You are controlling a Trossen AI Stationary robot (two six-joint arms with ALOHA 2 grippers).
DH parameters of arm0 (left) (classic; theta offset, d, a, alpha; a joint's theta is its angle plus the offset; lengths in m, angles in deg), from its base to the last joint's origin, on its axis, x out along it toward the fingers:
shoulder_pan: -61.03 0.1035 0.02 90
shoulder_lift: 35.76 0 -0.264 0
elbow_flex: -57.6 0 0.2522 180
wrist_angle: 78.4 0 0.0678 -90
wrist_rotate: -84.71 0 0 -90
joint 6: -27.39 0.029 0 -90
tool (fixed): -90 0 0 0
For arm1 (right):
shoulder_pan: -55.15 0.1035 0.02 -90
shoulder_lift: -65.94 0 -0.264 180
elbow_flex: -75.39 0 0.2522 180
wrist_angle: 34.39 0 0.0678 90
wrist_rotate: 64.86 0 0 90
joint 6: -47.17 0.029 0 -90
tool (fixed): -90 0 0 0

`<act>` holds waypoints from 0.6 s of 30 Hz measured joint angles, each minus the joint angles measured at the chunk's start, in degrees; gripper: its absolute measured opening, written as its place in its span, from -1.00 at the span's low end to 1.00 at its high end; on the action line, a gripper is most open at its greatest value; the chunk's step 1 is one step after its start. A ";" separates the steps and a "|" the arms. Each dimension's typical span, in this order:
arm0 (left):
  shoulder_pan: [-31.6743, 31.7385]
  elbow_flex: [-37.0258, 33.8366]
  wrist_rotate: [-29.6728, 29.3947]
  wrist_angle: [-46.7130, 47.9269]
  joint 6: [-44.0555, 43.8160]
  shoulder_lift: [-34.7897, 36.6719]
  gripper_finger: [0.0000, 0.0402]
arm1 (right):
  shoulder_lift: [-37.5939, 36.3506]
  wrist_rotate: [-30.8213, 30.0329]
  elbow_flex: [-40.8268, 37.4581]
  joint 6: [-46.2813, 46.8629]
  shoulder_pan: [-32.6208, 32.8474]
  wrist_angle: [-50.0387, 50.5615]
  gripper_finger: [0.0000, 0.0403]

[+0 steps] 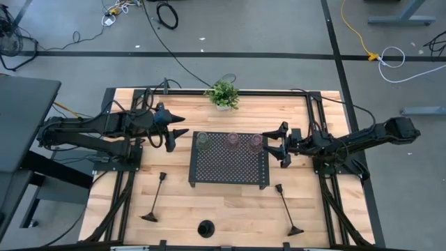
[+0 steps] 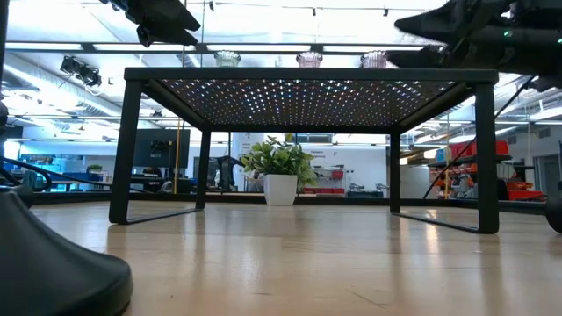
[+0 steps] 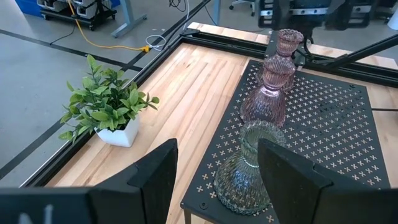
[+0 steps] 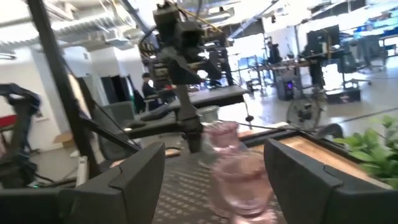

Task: Pick & Place candle stick holders
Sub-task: Put the right black candle holder on the shelf

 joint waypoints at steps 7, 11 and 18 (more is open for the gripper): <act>-0.01 0.00 -0.02 0.00 0.01 0.00 0.12 | -4.97 -1.11 0.00 -0.66 8.16 1.33 0.15; 0.00 0.00 -0.02 0.00 0.00 0.02 0.12 | -6.69 -1.08 0.63 -1.14 13.91 1.91 0.03; -0.02 0.00 -0.02 0.00 0.00 0.00 0.12 | -7.02 -0.57 5.65 -1.52 23.98 6.86 -0.12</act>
